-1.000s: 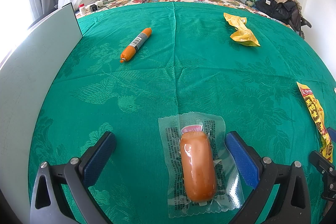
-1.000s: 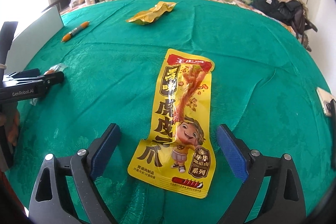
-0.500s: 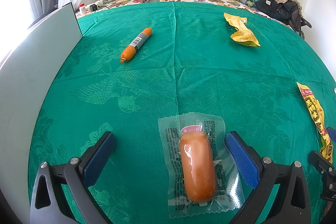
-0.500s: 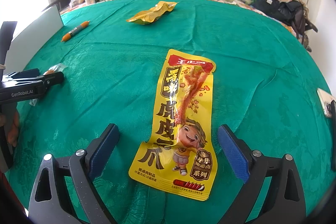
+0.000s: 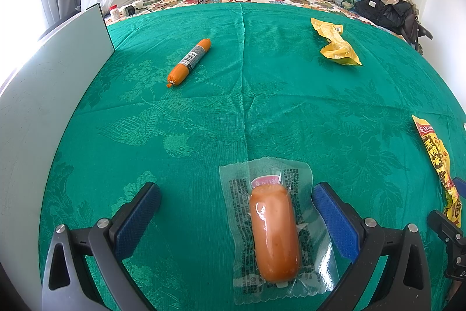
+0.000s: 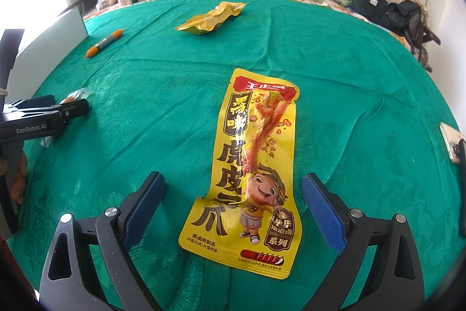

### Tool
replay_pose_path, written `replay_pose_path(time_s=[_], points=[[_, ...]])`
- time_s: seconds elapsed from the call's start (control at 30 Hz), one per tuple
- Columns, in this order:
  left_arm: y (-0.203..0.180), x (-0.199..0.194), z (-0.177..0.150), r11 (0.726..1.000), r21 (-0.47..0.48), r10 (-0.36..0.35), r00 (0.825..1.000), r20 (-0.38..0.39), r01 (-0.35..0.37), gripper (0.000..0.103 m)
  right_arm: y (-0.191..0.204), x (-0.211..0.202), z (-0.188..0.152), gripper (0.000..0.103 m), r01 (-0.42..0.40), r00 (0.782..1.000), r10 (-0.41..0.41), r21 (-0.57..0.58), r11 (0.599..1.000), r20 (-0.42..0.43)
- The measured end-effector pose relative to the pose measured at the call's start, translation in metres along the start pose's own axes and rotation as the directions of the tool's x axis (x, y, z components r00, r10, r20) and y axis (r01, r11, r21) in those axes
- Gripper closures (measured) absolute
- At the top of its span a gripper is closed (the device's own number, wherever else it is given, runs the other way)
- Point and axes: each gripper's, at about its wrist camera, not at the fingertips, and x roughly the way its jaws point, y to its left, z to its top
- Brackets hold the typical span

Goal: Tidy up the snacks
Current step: 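Close the left tool on the sausage pack while the right tool grasps the yellow pack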

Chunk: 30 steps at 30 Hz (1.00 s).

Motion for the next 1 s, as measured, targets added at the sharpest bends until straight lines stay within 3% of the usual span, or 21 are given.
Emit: replay_pose_path(time_s=[0.3, 0.4, 0.43, 0.5, 0.57, 0.7, 0.73, 0.8, 0.83, 0.87, 0.9, 0.93, 1.0], points=[[0.0, -0.001, 0.0, 1.0, -0.001, 0.003, 1.0, 0.0, -0.003, 0.0, -0.001, 0.002, 0.001, 0.006, -0.013, 1.0, 0.013, -0.008, 1.0, -0.009], [0.001, 0.0, 0.0, 1.0, -0.006, 0.008, 1.0, -0.014, -0.008, 0.0, -0.019, 0.001, 0.008, 0.008, -0.115, 0.993, 0.116, 0.043, 0.992, -0.028], [0.001, 0.0, 0.001, 1.0, -0.005, 0.004, 0.999, -0.036, -0.005, 0.0, -0.035, -0.002, 0.009, 0.008, -0.182, 0.983, 0.185, 0.127, 0.975, -0.013], [-0.002, -0.001, 0.003, 1.0, 0.013, -0.009, 0.996, -0.089, 0.01, 0.0, -0.072, -0.005, 0.005, 0.008, -0.291, 0.954, 0.298, 0.326, 0.899, 0.03], [-0.005, -0.002, 0.003, 0.999, 0.038, -0.023, 0.992, -0.121, 0.028, 0.0, -0.098, -0.006, 0.0, 0.008, -0.312, 0.944, 0.326, 0.441, 0.842, 0.045], [-0.015, -0.004, -0.001, 0.998, 0.046, -0.025, 0.99, -0.14, 0.031, 0.0, -0.076, -0.002, 0.015, 0.007, -0.228, 0.963, 0.264, 0.349, 0.909, -0.06], [-0.017, -0.006, -0.001, 0.998, 0.046, -0.023, 0.989, -0.144, 0.03, 0.003, -0.059, 0.004, 0.019, 0.007, -0.201, 0.964, 0.241, 0.285, 0.937, -0.114], [-0.02, -0.012, -0.001, 0.997, 0.057, -0.036, 0.99, -0.134, 0.044, 0.024, -0.021, 0.013, 0.025, 0.008, -0.082, 0.979, 0.094, 0.074, 0.994, -0.179], [-0.021, -0.017, 0.0, 0.996, 0.068, -0.046, 0.99, -0.13, 0.055, 0.049, -0.009, 0.018, 0.024, 0.01, -0.071, 0.979, 0.07, 0.003, 0.997, -0.19], [-0.02, -0.019, 0.001, 0.995, 0.069, -0.06, 0.986, -0.154, 0.071, 0.055, -0.002, 0.018, 0.024, 0.027, -0.024, 0.983, 0.017, -0.032, 0.999, -0.185], [-0.015, -0.024, 0.001, 0.994, 0.052, -0.092, 0.984, -0.153, 0.101, 0.059, -0.004, 0.013, 0.025, 0.044, -0.016, 0.985, 0.013, -0.017, 1.0, -0.174], [-0.01, -0.028, 0.001, 0.991, 0.026, -0.124, 0.98, -0.158, 0.13, 0.061, -0.01, 0.011, 0.026, 0.052, -0.054, 0.979, 0.06, 0.034, 0.998, -0.194], [0.001, -0.038, -0.004, 0.981, -0.032, -0.192, 0.969, -0.154, 0.189, 0.062, -0.028, 0.002, 0.026, 0.057, -0.108, 0.972, 0.134, 0.139, 0.984, -0.192]])
